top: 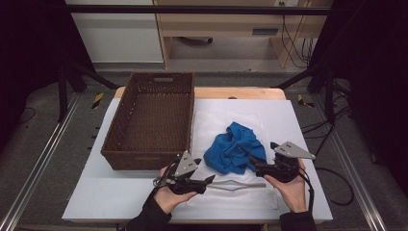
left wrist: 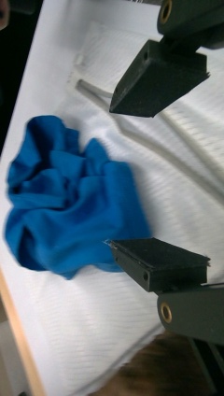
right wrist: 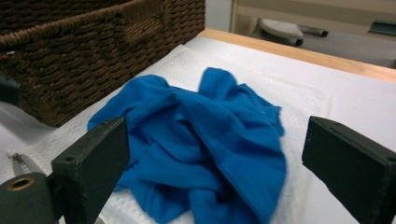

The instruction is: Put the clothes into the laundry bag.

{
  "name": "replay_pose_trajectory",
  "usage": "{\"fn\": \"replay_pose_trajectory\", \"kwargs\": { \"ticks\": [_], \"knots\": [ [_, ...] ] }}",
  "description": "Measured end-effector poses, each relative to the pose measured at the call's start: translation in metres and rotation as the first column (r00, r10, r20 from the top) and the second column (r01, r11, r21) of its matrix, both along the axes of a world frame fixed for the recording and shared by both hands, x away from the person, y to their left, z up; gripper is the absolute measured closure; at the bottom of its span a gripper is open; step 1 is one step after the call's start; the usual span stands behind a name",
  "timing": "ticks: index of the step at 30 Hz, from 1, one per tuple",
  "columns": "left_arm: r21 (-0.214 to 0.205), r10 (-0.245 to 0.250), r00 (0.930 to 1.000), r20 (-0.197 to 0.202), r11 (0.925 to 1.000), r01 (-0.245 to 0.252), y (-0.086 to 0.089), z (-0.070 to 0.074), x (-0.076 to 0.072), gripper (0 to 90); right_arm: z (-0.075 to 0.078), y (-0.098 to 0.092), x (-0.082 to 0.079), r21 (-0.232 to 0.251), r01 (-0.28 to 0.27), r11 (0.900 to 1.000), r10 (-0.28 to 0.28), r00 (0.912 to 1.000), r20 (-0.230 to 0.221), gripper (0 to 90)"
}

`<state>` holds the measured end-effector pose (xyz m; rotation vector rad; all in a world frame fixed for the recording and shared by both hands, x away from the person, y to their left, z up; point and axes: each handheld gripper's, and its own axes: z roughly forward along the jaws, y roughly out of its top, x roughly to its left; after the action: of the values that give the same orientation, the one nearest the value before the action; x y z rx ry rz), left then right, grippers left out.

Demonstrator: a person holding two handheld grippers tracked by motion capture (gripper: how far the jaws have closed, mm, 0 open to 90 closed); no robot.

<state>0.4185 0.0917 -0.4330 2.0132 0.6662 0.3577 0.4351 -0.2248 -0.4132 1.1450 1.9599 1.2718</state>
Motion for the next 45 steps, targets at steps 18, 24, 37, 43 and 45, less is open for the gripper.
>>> {"fn": "replay_pose_trajectory", "kwargs": {
  "ticks": [18, 24, 37, 43, 45],
  "knots": [
    [0.062, 0.054, 0.9978, -0.038, 0.9967, -0.052, 0.011, -0.039, -0.003, 48.6, -0.034, 0.044, 0.054, -0.044, -0.005, 0.9990, 0.000, 0.9929, -0.119, 10.0],
    [0.108, 0.068, 0.9953, -0.069, 0.9923, -0.061, 0.007, -0.044, -0.001, 51.6, -0.047, 0.054, 0.058, -0.081, -0.036, 0.9961, 0.024, 0.9885, -0.149, 15.7],
    [0.113, 0.086, 0.9905, -0.107, 0.9909, -0.074, 0.006, -0.053, 0.002, 63.8, -0.060, 0.060, 0.060, -0.192, -0.047, 0.9802, 0.006, 0.9778, -0.209, 64.3],
    [0.126, 0.095, 0.9917, -0.087, 0.9886, -0.083, 0.005, -0.054, 0.000, 64.0, -0.054, 0.053, 0.060, -0.149, -0.041, 0.9880, 0.006, 0.9740, -0.226, 74.8],
    [0.126, 0.097, 0.9914, -0.087, 0.9883, -0.086, 0.004, -0.054, 0.000, 64.2, -0.048, 0.049, 0.058, -0.117, -0.044, 0.9921, 0.019, 0.9777, -0.209, 75.4]
  ]
}}
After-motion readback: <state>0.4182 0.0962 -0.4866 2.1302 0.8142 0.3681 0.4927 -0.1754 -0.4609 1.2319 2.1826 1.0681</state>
